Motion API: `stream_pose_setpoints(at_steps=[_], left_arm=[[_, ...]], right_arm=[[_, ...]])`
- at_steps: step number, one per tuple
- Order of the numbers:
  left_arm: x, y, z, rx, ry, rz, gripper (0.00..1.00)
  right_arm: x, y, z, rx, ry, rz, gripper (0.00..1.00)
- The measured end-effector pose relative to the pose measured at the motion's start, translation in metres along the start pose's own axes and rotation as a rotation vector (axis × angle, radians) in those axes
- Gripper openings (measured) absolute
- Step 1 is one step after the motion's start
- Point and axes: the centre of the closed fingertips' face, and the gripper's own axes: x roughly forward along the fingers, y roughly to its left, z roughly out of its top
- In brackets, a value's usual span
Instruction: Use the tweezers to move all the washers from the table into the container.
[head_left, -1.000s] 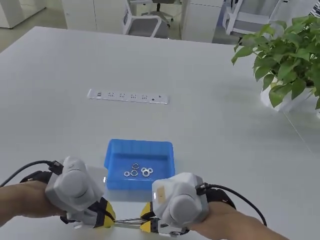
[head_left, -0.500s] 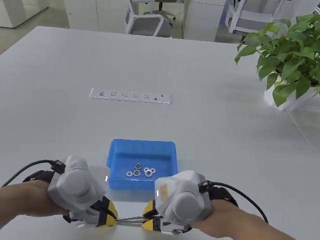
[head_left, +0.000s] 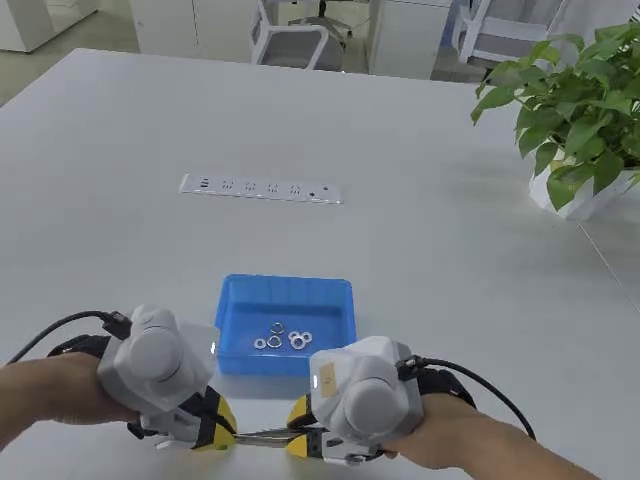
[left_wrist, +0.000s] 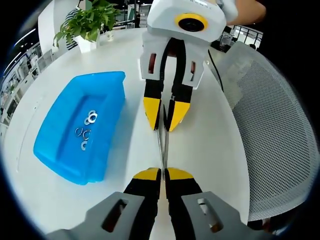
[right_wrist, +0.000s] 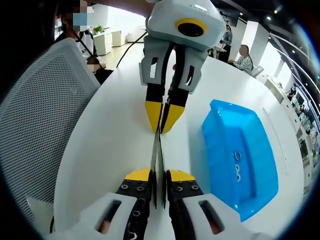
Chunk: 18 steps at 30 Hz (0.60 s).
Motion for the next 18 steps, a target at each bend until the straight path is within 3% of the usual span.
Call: stream_pose_setpoints(at_steps=[6,13,15,18], left_arm=[[-0.002,0.0,-0.001,-0.007,0.008,0.015,0.13],[-0.017,0.002,-0.002,-0.054,-0.022,0.071,0.23],[-0.023,0.001,-0.002,-0.07,-0.042,0.089,0.24],[-0.032,0.004,0.004,-0.119,-0.111,0.141,0.3]], right_arm=[[-0.005,-0.002,-0.003,-0.003,0.004,-0.03,0.19],[-0.027,-0.01,-0.002,0.082,-0.047,-0.126,0.3],[-0.036,-0.014,-0.004,0.114,-0.056,-0.162,0.32],[-0.047,-0.018,-0.006,0.176,-0.082,-0.205,0.37]])
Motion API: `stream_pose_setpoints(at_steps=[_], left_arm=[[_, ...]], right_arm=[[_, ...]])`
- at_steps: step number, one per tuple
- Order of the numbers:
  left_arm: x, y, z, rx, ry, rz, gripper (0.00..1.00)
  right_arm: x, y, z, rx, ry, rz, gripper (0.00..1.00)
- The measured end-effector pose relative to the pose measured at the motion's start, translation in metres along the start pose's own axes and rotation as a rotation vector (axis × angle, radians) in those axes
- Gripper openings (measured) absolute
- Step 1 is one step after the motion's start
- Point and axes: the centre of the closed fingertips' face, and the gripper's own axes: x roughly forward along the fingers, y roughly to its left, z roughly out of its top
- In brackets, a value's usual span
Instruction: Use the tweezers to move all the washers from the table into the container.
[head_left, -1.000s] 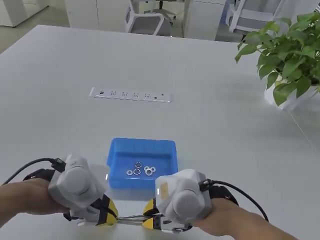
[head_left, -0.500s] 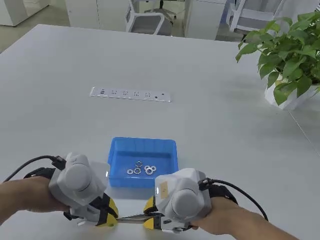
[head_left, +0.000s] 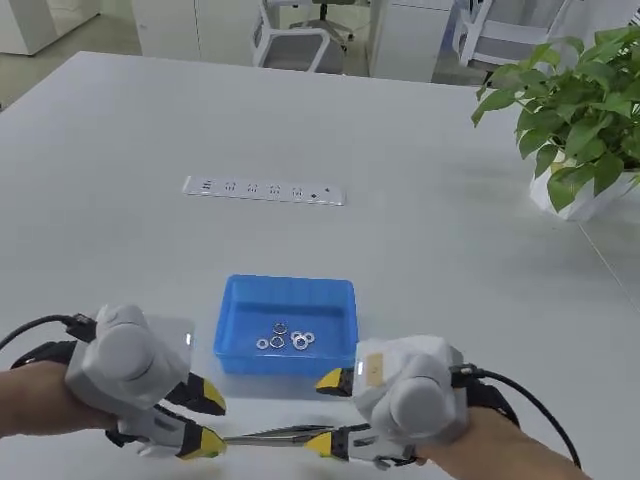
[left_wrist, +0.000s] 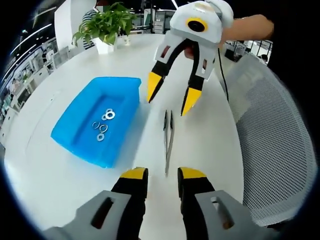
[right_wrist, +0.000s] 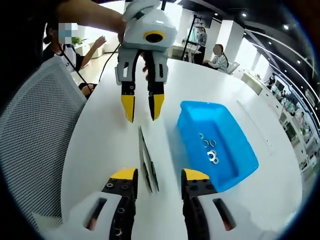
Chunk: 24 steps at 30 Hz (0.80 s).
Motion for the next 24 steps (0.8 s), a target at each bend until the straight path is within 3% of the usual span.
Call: stream_pose_setpoints(at_steps=[3,10,15,24], left_arm=[[-0.007,0.003,0.003,-0.044,-0.033,0.041,0.38],[-0.029,0.012,0.017,-0.16,-0.156,0.147,0.61],[-0.045,0.013,0.028,-0.202,-0.235,0.216,0.74],[-0.056,0.007,0.04,-0.229,-0.301,0.259,0.89]], right_arm=[[-0.012,-0.008,-0.001,0.061,-0.027,-0.05,0.41],[-0.044,-0.03,-0.005,0.215,-0.093,-0.173,0.56],[-0.064,-0.032,-0.012,0.282,-0.123,-0.218,0.65],[-0.081,-0.025,-0.02,0.37,-0.141,-0.245,0.84]])
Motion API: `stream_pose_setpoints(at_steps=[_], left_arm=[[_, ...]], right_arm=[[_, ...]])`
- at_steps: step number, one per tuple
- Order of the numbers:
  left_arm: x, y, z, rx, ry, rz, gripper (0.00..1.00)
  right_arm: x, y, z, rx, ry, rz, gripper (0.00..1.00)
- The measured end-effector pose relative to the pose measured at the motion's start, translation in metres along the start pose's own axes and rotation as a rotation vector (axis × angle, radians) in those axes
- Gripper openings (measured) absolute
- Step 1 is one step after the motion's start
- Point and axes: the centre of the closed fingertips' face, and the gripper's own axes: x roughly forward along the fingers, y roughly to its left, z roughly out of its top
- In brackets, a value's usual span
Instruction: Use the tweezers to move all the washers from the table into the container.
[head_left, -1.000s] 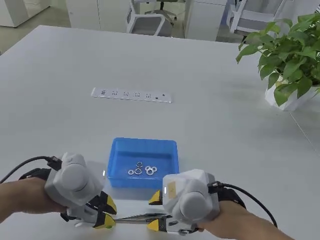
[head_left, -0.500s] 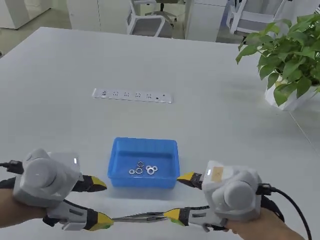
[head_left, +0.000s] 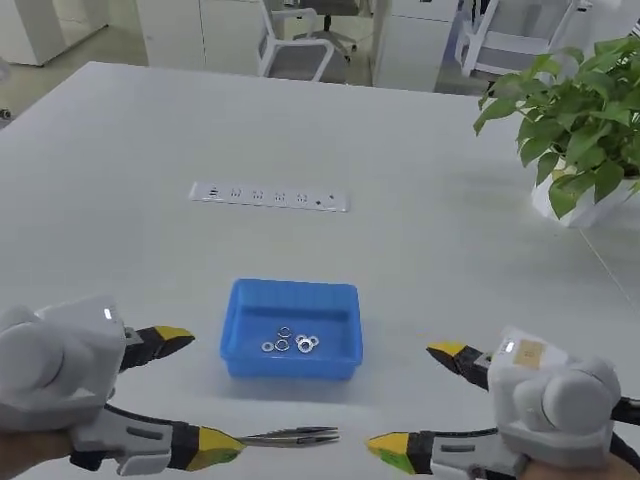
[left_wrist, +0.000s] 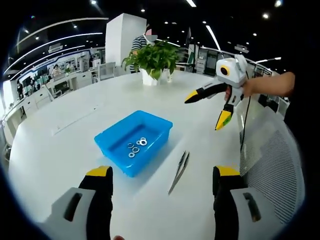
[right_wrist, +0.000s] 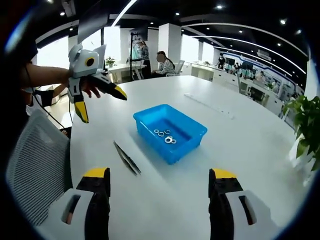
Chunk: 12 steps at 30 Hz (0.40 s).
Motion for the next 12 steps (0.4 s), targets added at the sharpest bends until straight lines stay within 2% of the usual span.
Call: stream_pose_setpoints(at_steps=[3,8,12], left_arm=[[-0.0019,-0.0008,0.0052,-0.014,-0.032,0.018,0.93],[-0.0022,-0.0014,0.0056,-0.019,-0.035,0.034,0.99],[-0.0029,-0.0022,0.0058,-0.035,-0.042,0.055,0.99]], right_arm=[[-0.0029,0.0022,-0.0017,0.019,0.003,0.005,0.91],[-0.0072,0.0043,0.0001,0.039,-0.005,0.0,1.0],[-0.0089,0.0063,-0.0005,0.039,-0.001,0.003,1.0]])
